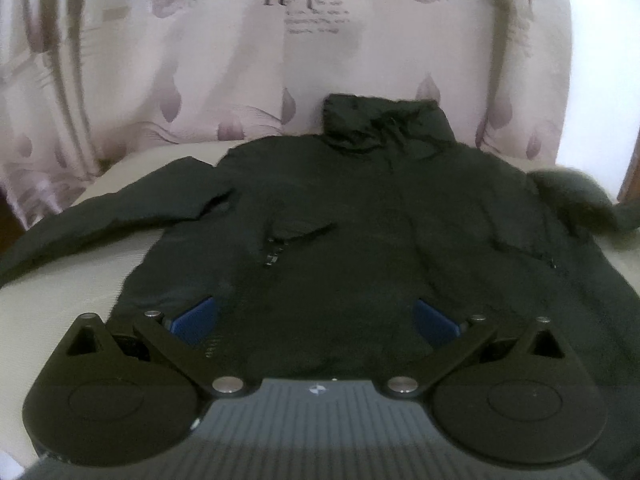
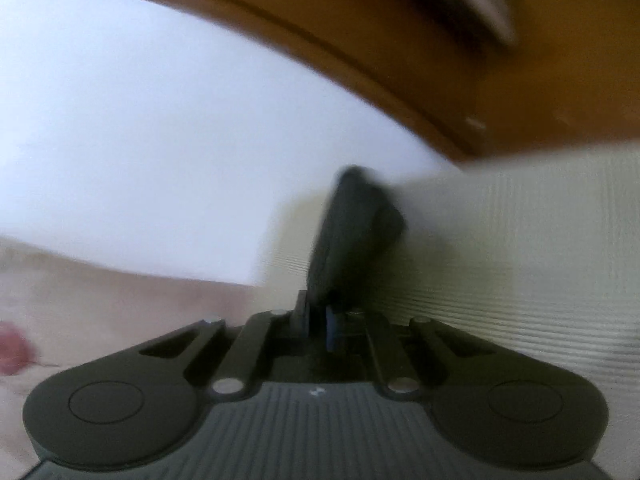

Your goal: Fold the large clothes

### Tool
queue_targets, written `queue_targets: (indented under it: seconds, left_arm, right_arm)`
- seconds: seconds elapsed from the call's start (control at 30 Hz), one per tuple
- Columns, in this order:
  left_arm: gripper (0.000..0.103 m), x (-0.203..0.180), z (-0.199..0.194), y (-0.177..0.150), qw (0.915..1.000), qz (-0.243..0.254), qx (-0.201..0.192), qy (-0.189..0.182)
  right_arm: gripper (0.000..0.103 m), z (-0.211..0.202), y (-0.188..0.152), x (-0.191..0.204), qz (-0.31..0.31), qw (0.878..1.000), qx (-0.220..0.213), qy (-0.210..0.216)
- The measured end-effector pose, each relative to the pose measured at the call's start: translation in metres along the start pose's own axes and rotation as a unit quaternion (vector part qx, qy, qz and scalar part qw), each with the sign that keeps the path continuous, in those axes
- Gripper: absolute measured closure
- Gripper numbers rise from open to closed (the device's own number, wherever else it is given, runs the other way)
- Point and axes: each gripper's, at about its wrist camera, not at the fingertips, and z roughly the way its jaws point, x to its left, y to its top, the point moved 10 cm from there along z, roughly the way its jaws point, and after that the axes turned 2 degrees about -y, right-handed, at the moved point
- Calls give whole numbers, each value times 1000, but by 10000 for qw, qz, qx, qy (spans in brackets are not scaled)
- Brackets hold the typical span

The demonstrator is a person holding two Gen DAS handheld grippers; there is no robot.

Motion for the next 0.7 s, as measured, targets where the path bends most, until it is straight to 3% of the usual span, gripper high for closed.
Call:
queue_targets:
  seconds: [0.17, 0.27, 0.37, 0.53, 0.7]
  left_arm:
    - [0, 18, -19, 1, 9997, -225, -95, -45]
    - [0, 25, -29, 1, 9996, -206, -172, -7]
    - [0, 35, -38, 0, 9995, -185, -263, 45]
    - [0, 56, -43, -3, 9989, -367, -269, 90]
    - [0, 79, -43, -8, 9978, -603, -212, 179]
  right_arm:
    - [96, -38, -34, 140, -1041, 9872, -13, 1211]
    - [97, -56, -87, 219, -1531, 9684, 190, 1959]
    - [97, -60, -149, 274, -1907, 9482, 507, 2491]
    - [96, -53, -268, 314, -2465, 9178, 1205, 2868]
    - [96, -40, -383, 306, -2906, 8925, 1936, 2855]
